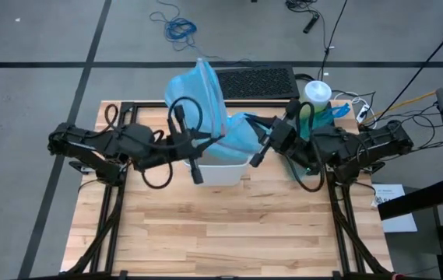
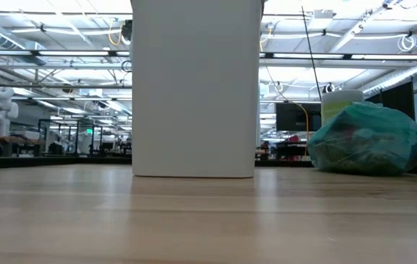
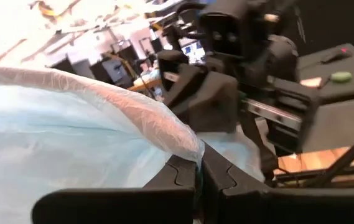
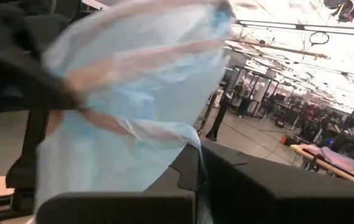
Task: Place trash/remove bag and relplace
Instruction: Put the new blue trash bag inside the white trash bin
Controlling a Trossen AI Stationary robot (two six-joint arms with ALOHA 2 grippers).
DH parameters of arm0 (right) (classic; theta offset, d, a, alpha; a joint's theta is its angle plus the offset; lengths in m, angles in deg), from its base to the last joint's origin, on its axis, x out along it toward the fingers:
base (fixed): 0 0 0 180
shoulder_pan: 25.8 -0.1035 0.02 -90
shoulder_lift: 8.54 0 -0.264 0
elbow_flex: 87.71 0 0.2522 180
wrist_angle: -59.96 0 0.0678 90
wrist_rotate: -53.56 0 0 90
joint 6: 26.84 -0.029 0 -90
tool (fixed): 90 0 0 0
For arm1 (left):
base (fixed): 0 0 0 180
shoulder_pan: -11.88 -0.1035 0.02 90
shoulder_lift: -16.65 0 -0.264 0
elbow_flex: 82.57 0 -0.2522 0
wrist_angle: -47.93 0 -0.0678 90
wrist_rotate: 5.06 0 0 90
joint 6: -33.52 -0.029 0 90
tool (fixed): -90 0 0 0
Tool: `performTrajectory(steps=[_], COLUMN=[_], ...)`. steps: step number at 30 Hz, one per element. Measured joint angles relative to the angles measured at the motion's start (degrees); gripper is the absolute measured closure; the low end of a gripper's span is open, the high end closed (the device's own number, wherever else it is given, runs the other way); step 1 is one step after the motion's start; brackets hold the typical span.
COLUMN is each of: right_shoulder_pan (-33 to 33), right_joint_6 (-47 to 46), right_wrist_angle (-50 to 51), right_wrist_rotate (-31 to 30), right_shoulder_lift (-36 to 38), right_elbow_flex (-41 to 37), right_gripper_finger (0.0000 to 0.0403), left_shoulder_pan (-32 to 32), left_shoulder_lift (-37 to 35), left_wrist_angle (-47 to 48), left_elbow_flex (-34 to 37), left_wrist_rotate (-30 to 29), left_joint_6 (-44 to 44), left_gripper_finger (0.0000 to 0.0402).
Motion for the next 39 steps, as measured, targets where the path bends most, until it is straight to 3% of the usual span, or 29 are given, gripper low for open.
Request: performTrajectory(steps=[8, 14, 18, 30, 36, 39], right_shoulder_pan=[0.03, 0.03, 0.03, 0.78, 0.80, 0.77], right_joint_6=[0.51, 1.39, 1.56, 1.63, 1.82, 1.98], right_wrist_angle=[0.42, 0.07, 0.04, 0.04, 0.04, 0.04], right_wrist_rotate=[-0.80, -3.04, -3.34, -3.37, -3.37, -3.36], right_shoulder_lift=[0.00, 0.00, 0.00, 0.00, 0.00, 0.00], right_elbow_flex=[0.49, 0.49, 0.49, 0.49, 0.49, 0.49], right_gripper_finger=[0.0403, 0.0403, 0.0403, 0.0403, 0.0403, 0.0403], left_shoulder_pan=[3.08, 5.41, 6.80, 13.84, 19.68, 21.15], left_shoulder_lift=[0.00, -0.02, -0.01, 0.00, 0.00, -0.04], left_wrist_angle=[3.31, 3.99, 5.02, 11.08, 11.96, 15.94], left_elbow_flex=[0.00, -0.04, -0.04, -0.07, -0.07, -0.09], left_wrist_rotate=[-0.81, -6.98, -13.60, -34.51, -52.33, -56.90], left_joint_6=[-3.31, -3.35, -3.87, -4.85, -3.70, 1.59], left_gripper_finger=[0.0321, 0.0253, 0.0234, 0.0242, 0.0287, 0.0324])
